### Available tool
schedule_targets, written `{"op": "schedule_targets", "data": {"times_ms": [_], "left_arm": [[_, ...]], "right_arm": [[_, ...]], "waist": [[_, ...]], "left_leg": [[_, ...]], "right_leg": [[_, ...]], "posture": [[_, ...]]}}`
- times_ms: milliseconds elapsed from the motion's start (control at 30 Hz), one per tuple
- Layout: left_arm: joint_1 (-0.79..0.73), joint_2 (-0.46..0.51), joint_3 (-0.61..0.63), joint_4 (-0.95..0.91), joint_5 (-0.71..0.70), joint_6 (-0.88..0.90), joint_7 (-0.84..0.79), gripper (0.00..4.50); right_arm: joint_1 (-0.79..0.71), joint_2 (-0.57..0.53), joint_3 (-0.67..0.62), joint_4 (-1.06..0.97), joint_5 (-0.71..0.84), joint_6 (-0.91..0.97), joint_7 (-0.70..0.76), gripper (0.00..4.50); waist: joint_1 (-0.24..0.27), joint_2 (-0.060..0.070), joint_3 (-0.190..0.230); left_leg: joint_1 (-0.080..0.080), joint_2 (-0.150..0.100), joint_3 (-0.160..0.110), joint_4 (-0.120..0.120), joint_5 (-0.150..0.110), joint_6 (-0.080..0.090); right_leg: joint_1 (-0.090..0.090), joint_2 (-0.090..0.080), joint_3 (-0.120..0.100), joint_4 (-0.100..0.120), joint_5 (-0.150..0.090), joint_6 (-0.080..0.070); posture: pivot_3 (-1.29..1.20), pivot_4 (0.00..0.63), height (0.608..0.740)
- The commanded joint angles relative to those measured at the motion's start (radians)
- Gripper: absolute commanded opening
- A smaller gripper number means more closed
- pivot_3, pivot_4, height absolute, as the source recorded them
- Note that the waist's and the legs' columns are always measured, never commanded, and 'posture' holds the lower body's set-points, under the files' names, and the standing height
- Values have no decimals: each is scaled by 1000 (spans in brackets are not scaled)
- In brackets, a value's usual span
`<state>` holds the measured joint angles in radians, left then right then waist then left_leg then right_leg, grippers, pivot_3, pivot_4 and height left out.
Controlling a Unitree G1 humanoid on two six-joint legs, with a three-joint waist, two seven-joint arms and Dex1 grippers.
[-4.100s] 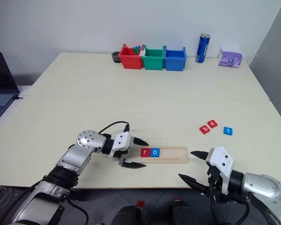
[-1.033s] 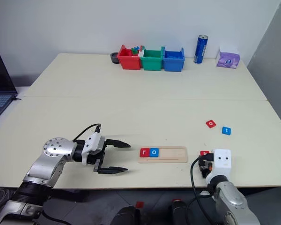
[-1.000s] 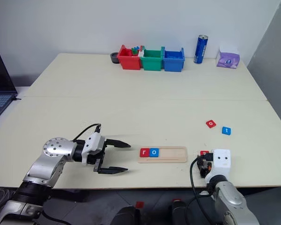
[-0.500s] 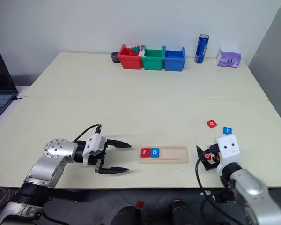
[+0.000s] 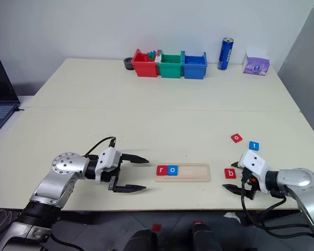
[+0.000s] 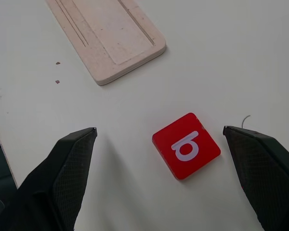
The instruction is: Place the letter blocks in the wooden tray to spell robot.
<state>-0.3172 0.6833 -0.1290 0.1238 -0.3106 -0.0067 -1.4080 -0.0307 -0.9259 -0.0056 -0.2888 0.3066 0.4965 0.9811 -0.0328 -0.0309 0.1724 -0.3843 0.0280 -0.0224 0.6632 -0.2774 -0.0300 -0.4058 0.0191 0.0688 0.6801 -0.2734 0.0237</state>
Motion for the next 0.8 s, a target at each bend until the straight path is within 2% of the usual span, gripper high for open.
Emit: {"op": "schedule_targets", "data": {"times_ms": [33, 267, 367, 600, 800], "left_arm": [[-2, 11, 9, -36, -9, 0, -3, 4500], [-3, 17, 11, -38, -6, 1, -1, 4500], [-2, 17, 10, -38, -5, 1, 1, 4500], [3, 17, 13, -31, -3, -2, 9, 4500], [10, 33, 24, -10, 3, -8, 11, 4500]], "right_arm": [[-47, -8, 19, 45, -24, -50, 36, 4473], [-111, -5, 73, 136, -54, -74, 87, 4473], [-123, -2, 85, 166, -63, -77, 100, 3915], [-125, 7, 62, 171, -44, -79, 105, 1465], [-104, -5, 10, 15, 20, -27, 101, 1467]], "waist": [[0, 0, 0], [1, 0, 0], [1, 0, 0], [1, 0, 0], [1, 1, 1]], "left_leg": [[0, 0, 0, 0, 0, 0], [0, 0, 0, 0, 0, 0], [0, 0, 0, 0, 0, 0], [0, 1, 0, 0, 0, 0], [0, 1, -1, 0, 0, 0]], "right_leg": [[0, -1, 0, 0, 0, 0], [0, -1, -1, 0, 0, 0], [0, -1, 0, 0, 0, 0], [0, -1, 0, 0, 0, 0], [0, -1, 0, 0, 0, 0]], "posture": [[0, 150, 740], [0, 150, 740], [0, 150, 740], [0, 150, 740], [0, 150, 740]]}}
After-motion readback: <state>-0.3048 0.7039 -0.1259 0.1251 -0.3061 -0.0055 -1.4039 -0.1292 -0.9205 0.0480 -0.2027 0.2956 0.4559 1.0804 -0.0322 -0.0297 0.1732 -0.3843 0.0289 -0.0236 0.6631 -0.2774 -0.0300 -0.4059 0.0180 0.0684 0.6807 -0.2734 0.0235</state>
